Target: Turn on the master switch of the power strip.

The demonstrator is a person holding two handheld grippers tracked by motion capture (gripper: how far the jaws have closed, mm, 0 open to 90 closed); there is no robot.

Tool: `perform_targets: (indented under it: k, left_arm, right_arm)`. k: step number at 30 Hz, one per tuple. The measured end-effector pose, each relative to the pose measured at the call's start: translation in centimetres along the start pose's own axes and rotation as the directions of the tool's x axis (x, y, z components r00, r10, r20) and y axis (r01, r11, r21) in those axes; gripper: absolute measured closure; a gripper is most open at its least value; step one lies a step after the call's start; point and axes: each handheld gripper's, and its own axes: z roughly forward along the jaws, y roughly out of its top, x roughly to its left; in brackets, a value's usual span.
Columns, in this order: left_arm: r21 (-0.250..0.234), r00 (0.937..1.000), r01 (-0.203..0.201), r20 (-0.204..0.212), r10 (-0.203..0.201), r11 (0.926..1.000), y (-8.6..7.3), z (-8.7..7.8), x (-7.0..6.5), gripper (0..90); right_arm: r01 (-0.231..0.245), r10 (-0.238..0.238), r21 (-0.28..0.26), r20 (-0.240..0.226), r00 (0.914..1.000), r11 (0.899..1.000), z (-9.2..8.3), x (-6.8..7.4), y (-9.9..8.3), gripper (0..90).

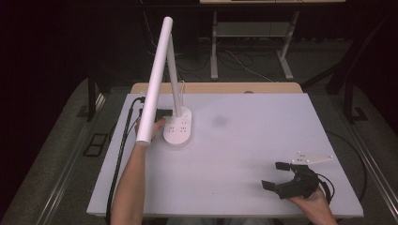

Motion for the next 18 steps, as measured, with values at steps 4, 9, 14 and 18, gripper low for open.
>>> perform_targets:
  k: [4, 9, 14, 18]
  left_arm:
    - [0.004, 0.9999, 0.000, -0.015, 0.000, 1.0000, -0.09, 0.29, 0.05, 89.8]
    - [-0.001, 0.9995, -0.017, -0.025, 0.017, 0.9999, -0.09, 0.30, 0.04, 90.0]
    - [0.015, 0.9957, -0.078, -0.049, 0.078, 0.9969, 0.00, 0.26, -0.19, 90.0]
    - [0.035, 0.9952, -0.078, -0.057, 0.079, 0.9964, 0.25, 0.33, -0.27, 90.0]
  right_arm:
    - [0.000, 0.000, 0.002, -0.001, 1.0000, 1.000, 0.00, 0.01, -0.01, 0.3]
    - [0.000, 0.000, 0.000, -0.003, 1.0000, 1.000, 0.03, 0.01, -0.02, 0.3]
    - [0.002, -0.002, 0.006, -0.002, 1.0000, 1.000, 0.02, 0.07, -0.02, 0.3]
    - [0.005, -0.005, 0.005, -0.003, 1.0000, 1.000, 0.07, 0.16, -0.03, 0.3]
